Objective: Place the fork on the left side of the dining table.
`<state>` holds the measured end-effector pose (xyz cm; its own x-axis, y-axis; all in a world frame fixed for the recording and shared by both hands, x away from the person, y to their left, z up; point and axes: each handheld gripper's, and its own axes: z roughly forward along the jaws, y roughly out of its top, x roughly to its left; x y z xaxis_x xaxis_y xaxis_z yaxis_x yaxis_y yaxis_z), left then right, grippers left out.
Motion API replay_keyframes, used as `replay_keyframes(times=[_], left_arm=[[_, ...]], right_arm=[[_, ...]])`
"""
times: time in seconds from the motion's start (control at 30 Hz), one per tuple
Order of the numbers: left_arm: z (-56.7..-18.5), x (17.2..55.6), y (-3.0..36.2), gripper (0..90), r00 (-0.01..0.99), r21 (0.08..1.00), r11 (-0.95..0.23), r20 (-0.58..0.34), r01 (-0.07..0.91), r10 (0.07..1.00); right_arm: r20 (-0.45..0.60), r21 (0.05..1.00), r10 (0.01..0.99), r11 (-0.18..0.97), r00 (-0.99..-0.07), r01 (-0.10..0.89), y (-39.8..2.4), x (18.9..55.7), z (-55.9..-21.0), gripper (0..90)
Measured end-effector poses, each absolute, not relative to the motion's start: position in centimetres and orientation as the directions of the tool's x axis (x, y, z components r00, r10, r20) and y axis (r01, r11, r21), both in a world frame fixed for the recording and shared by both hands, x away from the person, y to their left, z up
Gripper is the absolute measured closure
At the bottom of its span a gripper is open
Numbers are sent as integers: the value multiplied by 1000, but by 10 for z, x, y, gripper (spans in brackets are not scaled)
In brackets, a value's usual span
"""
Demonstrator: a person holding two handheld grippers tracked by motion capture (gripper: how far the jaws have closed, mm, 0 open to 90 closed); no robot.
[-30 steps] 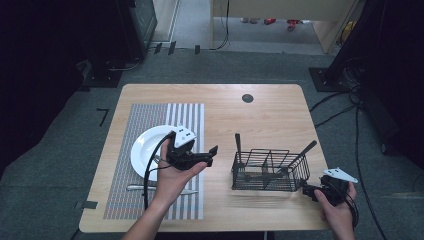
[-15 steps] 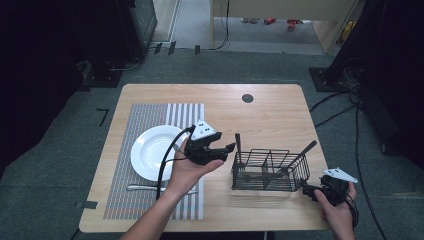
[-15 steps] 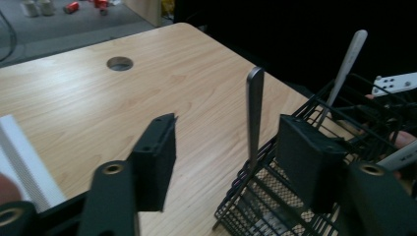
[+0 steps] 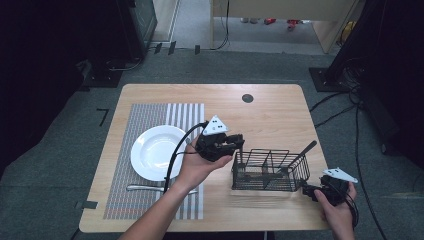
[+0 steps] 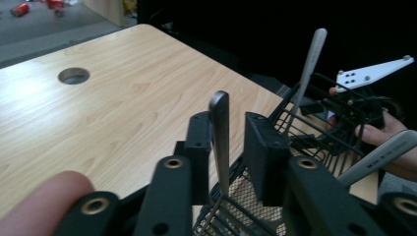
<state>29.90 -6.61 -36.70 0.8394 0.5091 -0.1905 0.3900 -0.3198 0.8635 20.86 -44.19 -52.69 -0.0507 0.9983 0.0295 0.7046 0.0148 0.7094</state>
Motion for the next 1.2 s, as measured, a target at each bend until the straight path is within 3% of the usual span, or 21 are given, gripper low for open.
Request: replay_keyframes(times=[0.07,0.5,0.73,0.8,0.87,0.97,1.13,1.2], left_arm=[[-365,299,-69,826,853,864,-332,-184,377,489],[-361,294,-69,893,894,886,-361,-118,292,433],[-368,306,-59,888,885,879,-329,-189,346,426],[-370,309,-58,847,879,873,-323,-210,366,427],[-372,311,-58,741,869,863,-325,-222,386,443],[-375,312,-61,704,867,857,-332,-229,395,442],[-375,311,-65,870,872,858,-343,-211,381,442],[-375,310,-65,881,878,859,-348,-208,374,430]], right_arm=[[30,710,998,14,-50,704,-442,209,-527,0],[30,711,998,14,-50,703,-442,209,-527,1],[29,709,998,15,-51,705,-442,209,-527,0],[29,710,998,15,-51,705,-442,209,-527,0],[29,710,998,16,-51,704,-442,209,-527,1],[29,710,998,15,-50,705,-442,209,-527,1],[29,709,998,16,-51,705,-442,209,-527,0],[29,709,998,15,-51,705,-442,209,-527,0]])
